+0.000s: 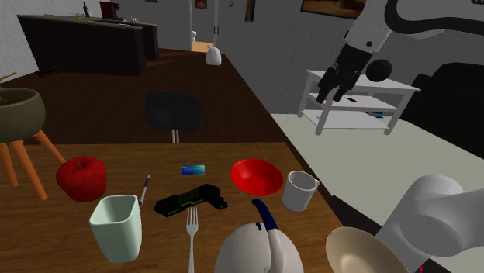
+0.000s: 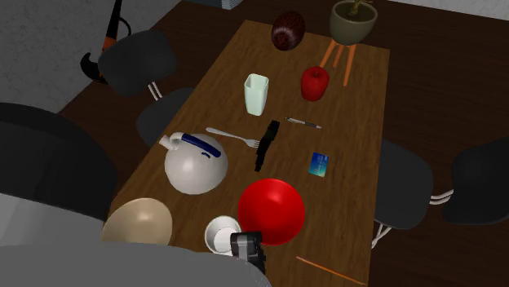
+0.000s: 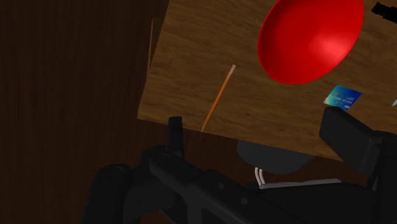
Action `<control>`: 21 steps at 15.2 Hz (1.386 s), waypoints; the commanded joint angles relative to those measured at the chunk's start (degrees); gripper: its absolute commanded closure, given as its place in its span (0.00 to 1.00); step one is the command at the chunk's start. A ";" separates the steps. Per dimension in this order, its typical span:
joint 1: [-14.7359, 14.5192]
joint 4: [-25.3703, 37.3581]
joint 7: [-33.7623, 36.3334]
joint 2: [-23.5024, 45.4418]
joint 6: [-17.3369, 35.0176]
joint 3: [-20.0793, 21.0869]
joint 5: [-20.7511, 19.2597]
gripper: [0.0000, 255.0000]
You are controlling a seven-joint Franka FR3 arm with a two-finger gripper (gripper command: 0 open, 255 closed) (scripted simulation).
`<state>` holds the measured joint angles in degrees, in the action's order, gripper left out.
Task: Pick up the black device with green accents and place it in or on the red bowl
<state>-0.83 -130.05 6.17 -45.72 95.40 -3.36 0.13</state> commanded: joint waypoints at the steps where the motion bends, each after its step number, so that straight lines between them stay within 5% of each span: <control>1: 0.00 0.00 0.00 0.00 0.00 0.00 0.00 0.00; 21: -13.22 16.90 -12.99 35.13 8.68 10.62 -0.36 0.00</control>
<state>-13.48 -114.19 -6.16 -12.15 104.07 6.64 -0.01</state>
